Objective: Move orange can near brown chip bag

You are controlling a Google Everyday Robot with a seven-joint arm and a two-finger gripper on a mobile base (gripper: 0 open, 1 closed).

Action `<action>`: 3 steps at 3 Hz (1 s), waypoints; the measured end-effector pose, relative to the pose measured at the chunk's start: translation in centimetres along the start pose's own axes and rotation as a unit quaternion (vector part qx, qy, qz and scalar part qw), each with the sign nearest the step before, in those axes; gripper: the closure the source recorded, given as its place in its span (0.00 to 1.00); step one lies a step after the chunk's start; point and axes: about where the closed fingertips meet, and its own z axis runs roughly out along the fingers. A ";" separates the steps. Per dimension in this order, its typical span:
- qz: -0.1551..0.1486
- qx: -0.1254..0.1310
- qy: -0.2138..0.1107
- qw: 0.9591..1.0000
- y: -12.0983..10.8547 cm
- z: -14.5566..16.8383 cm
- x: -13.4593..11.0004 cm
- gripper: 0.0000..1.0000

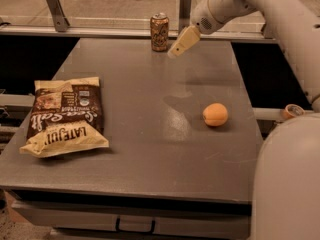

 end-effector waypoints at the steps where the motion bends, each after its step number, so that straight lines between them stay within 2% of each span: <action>1: 0.051 0.038 -0.040 0.997 -3.8 4.0 0.0 0.00; 2: 0.089 0.065 -0.069 0.991 -6.0 6.3 -0.7 0.00; 3: 0.119 0.069 -0.088 0.987 -6.4 8.2 -1.8 0.00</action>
Offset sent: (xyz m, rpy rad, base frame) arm 0.1227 0.0180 -0.0209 0.2941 -0.0917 -0.2803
